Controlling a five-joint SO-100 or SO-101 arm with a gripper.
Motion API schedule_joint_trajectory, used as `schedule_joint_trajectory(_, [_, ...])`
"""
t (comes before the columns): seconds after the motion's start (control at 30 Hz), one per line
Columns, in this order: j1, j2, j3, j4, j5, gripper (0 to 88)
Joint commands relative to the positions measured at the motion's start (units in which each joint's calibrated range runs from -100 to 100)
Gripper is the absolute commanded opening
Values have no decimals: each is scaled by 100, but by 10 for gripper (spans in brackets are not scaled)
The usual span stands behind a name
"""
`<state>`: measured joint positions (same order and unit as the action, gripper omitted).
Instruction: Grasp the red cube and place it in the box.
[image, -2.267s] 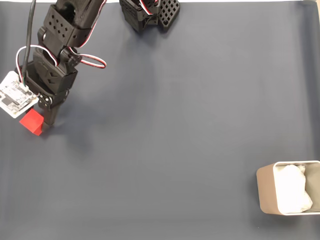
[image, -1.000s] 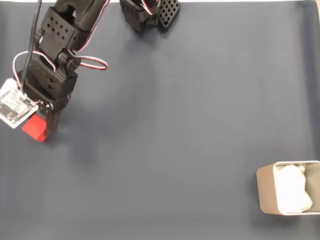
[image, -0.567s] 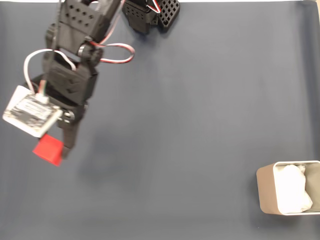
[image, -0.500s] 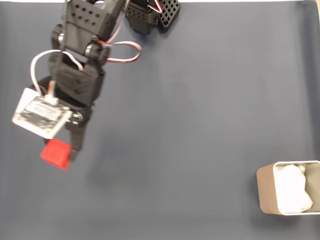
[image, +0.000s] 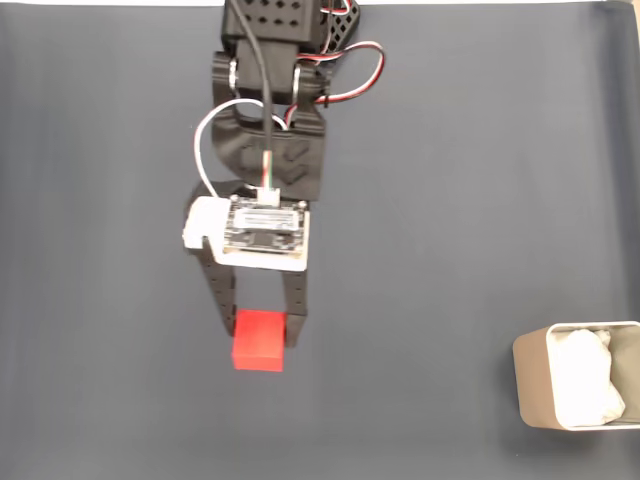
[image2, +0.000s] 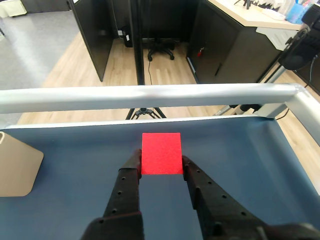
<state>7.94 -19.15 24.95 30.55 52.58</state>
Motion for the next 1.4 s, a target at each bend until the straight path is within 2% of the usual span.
schedule_joint_trajectory(0.0, [-602,-364,-78,52,39,29])
schedule_joint_trajectory(0.67, [-2413,502,-1182,52,93,29])
schedule_joint_trajectory(1.37, [-3216,2340,-3344,52,-24,26])
